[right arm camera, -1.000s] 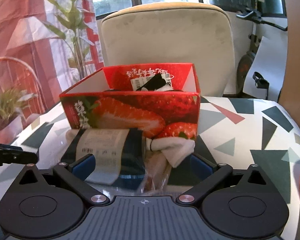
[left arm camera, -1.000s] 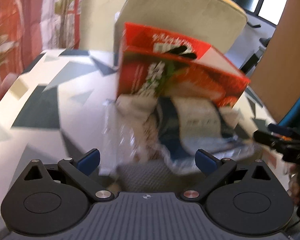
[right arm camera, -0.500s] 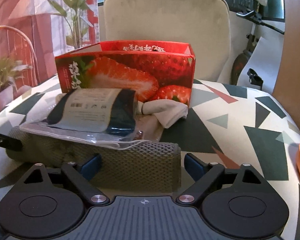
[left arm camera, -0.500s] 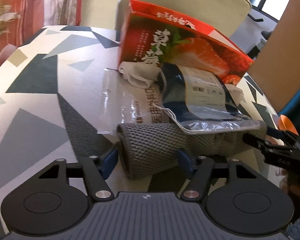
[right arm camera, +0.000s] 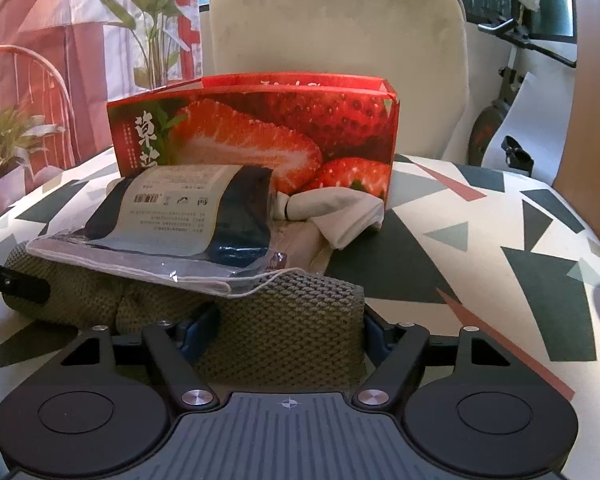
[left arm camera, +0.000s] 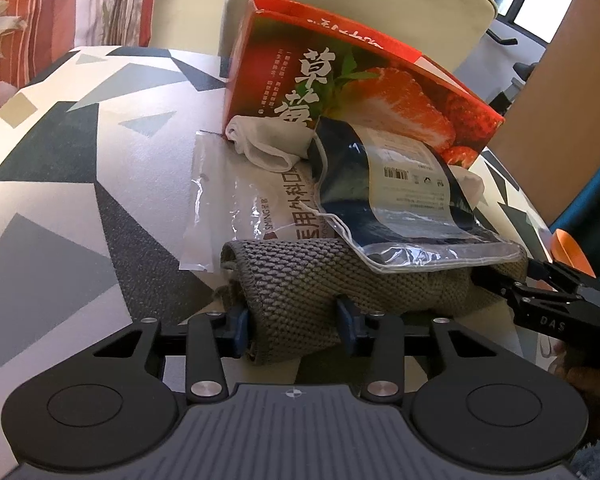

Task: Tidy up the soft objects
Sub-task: 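Close both grippers on the rolled grey mesh towel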

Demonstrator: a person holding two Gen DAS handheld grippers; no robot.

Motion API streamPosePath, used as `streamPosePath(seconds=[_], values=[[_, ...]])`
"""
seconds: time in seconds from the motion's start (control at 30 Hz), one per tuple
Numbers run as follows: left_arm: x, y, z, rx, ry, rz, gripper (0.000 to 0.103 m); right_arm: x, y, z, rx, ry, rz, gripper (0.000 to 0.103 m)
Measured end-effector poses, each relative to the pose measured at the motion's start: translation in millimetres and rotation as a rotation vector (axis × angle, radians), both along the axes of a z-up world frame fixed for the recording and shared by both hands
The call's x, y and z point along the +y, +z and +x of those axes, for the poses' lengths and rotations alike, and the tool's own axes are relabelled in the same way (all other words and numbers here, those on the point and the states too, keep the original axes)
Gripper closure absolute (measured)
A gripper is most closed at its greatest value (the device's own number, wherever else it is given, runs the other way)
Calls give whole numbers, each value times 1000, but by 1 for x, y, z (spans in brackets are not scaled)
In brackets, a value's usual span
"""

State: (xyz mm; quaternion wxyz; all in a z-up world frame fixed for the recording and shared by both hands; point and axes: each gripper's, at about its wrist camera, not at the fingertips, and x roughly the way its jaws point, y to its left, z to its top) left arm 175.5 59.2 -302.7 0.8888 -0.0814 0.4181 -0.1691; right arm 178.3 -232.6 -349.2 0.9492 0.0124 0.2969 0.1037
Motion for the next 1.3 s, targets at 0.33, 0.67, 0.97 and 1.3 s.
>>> streamPosePath(seconds=[0.33, 0.67, 0.97, 1.3], values=[[0, 0, -1, -2, 0, -3, 59, 0, -4, 5, 35, 6, 8, 33], [1, 1, -1, -1, 0, 7, 67, -3, -4, 5, 51, 4, 39, 39], [1, 4, -6, -9, -14, 0, 85, -6, 1, 0, 66, 1, 61, 52], [2, 10, -19, -47, -20, -21, 95, -18, 14, -17, 62, -14, 124, 63]])
